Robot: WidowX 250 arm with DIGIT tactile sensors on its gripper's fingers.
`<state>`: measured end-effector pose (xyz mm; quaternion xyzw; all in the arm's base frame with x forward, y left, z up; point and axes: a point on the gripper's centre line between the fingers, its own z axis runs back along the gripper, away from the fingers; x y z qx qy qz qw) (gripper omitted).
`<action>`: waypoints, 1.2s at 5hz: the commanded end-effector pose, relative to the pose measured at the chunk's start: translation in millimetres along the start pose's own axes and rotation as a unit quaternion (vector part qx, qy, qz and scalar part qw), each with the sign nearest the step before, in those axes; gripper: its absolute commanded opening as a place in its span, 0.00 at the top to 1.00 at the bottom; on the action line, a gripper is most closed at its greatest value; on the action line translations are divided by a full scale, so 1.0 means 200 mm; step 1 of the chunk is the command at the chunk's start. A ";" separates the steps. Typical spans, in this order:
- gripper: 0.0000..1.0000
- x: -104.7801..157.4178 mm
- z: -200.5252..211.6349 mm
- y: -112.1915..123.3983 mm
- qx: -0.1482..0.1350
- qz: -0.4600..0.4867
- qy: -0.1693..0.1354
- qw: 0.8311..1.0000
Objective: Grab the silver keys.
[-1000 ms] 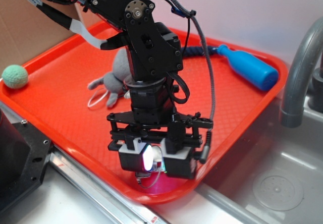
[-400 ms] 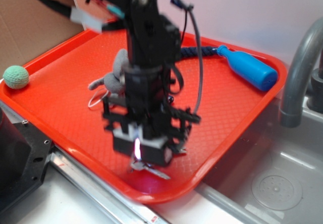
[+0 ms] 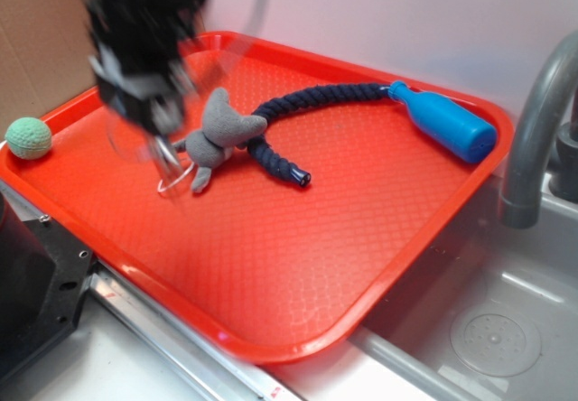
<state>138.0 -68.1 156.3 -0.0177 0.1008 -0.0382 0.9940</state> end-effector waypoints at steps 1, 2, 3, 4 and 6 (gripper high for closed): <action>1.00 0.08 0.29 0.35 -0.008 -0.035 -0.066 0.997; 1.00 0.11 0.35 0.38 0.050 -0.019 -0.089 0.995; 1.00 0.16 0.36 0.41 0.090 -0.021 -0.101 0.991; 1.00 0.17 0.41 0.38 0.113 -0.015 -0.123 0.986; 1.00 0.15 0.44 0.36 0.093 -0.016 -0.165 0.982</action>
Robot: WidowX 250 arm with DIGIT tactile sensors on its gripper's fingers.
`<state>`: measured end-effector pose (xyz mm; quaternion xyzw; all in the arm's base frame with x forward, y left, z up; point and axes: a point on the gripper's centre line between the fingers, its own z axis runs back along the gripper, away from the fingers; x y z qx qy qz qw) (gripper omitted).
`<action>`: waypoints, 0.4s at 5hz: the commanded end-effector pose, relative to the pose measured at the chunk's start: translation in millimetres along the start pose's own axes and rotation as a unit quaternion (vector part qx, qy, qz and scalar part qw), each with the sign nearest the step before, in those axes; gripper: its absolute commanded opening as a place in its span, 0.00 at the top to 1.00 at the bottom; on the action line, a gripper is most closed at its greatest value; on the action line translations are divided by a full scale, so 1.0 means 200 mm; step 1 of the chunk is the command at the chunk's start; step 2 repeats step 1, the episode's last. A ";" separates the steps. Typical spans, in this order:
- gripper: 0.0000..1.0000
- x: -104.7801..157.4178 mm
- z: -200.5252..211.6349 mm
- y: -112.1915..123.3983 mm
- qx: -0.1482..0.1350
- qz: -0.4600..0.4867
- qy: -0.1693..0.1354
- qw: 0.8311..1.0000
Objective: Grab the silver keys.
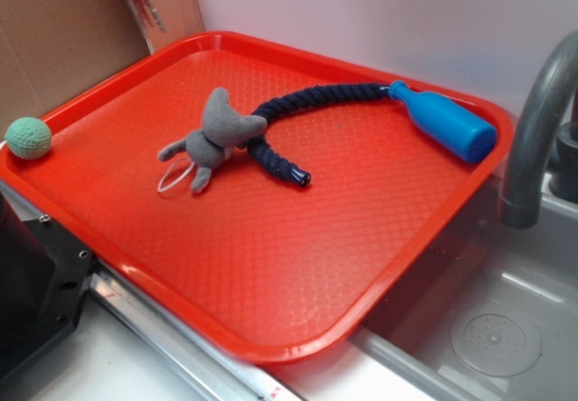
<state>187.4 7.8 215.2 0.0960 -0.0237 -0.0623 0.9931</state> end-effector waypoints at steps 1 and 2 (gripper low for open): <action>1.00 0.03 0.06 0.00 -0.053 0.017 -0.050 0.997; 1.00 0.03 0.06 0.00 -0.053 0.017 -0.050 0.997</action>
